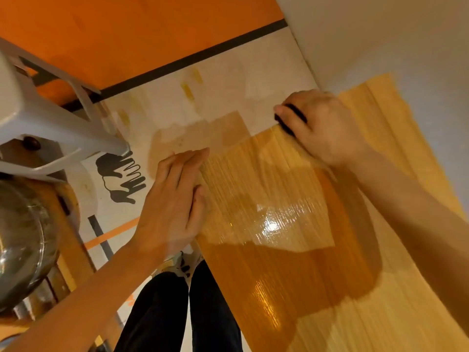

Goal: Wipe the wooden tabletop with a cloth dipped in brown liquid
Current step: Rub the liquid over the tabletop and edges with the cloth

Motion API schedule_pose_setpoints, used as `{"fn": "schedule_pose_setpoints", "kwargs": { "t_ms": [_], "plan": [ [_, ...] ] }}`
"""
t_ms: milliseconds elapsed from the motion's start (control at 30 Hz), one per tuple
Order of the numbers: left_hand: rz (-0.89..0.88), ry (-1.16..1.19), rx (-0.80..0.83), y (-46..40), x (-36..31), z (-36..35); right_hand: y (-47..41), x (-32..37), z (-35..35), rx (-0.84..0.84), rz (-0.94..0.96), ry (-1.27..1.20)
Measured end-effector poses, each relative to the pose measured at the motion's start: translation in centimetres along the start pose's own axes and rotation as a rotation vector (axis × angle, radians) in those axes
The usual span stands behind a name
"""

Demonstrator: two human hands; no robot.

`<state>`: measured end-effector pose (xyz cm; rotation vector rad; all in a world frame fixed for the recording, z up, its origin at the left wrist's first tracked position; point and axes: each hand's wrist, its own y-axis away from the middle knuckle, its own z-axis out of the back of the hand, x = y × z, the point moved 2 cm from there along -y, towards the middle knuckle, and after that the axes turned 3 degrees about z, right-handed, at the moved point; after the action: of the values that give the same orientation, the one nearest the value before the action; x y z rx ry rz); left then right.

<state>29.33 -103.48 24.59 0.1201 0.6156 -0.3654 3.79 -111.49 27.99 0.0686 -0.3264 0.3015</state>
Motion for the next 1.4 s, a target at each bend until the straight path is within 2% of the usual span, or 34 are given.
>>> {"fn": "schedule_pose_setpoints", "kwargs": {
  "t_ms": [67, 133, 200, 300, 400, 500, 567, 633, 700, 767, 833, 900, 933, 1000, 1100, 1167, 1233, 1300, 1400],
  "plan": [
    [0.005, 0.009, -0.009, 0.0, 0.0, -0.1, -0.2, -2.5, 1.5, -0.04, -0.142, 0.02],
    [0.023, 0.024, -0.013, 0.1, 0.2, -0.2, -0.8, -1.5, 0.6, -0.083, -0.22, 0.063],
    [0.035, 0.032, -0.015, 0.2, 0.2, -0.2, -1.0, 3.0, -1.9, -0.115, -0.157, 0.076],
    [0.05, 0.041, -0.02, 0.4, 0.3, -0.2, -0.5, 9.8, -5.3, -0.134, 0.042, 0.056],
    [0.07, 0.084, -0.056, 0.7, 0.2, -0.2, -0.4, 8.1, -4.2, 0.011, 0.068, -0.029],
    [0.205, 0.245, -0.109, 2.3, 0.6, -0.4, 0.3, 2.2, -1.6, -0.013, -0.026, 0.028],
    [0.317, 0.362, -0.157, 4.0, 1.1, -0.6, 0.7, 0.1, -0.7, -0.078, -0.17, 0.016],
    [0.386, 0.478, -0.161, 5.2, 1.0, -0.9, 0.8, 0.8, -1.4, -0.154, -0.299, 0.002],
    [0.405, 0.588, -0.142, 5.5, 0.6, -1.2, 0.7, 4.6, -3.0, -0.173, -0.326, -0.003],
    [0.4, 0.634, -0.126, 5.4, 0.3, -1.3, 0.9, 10.1, -5.1, -0.168, -0.21, -0.015],
    [0.388, 0.644, -0.125, 5.2, 0.5, -1.4, 1.1, 15.0, -6.7, -0.158, 0.009, -0.051],
    [0.383, 0.658, -0.133, 5.2, 0.6, -1.6, 1.2, 16.5, -7.0, -0.054, 0.138, -0.095],
    [0.38, 0.666, -0.131, 5.1, 0.5, -1.6, 1.1, 15.7, -6.5, -0.008, 0.14, -0.118],
    [0.369, 0.666, -0.116, 4.9, 0.5, -1.6, 1.5, 11.7, -4.9, 0.008, 0.043, -0.15],
    [0.371, 0.656, -0.069, 5.3, 1.1, -1.4, 3.3, 5.3, -2.2, -0.092, -0.21, -0.1],
    [0.368, 0.681, -0.07, 6.1, 1.4, -1.3, 3.7, 4.3, -1.9, -0.19, -0.375, -0.102],
    [0.355, 0.779, -0.1, 7.2, 0.8, -1.2, 3.0, 6.7, -3.1, -0.249, -0.46, -0.134],
    [0.358, 0.881, -0.121, 7.9, 0.1, -1.4, 2.7, 11.5, -5.1, -0.225, -0.351, -0.161],
    [0.38, 0.925, -0.097, 7.7, -0.2, -1.5, 3.4, 17.8, -7.7, -0.102, 0.0, -0.129]
  ]
}}
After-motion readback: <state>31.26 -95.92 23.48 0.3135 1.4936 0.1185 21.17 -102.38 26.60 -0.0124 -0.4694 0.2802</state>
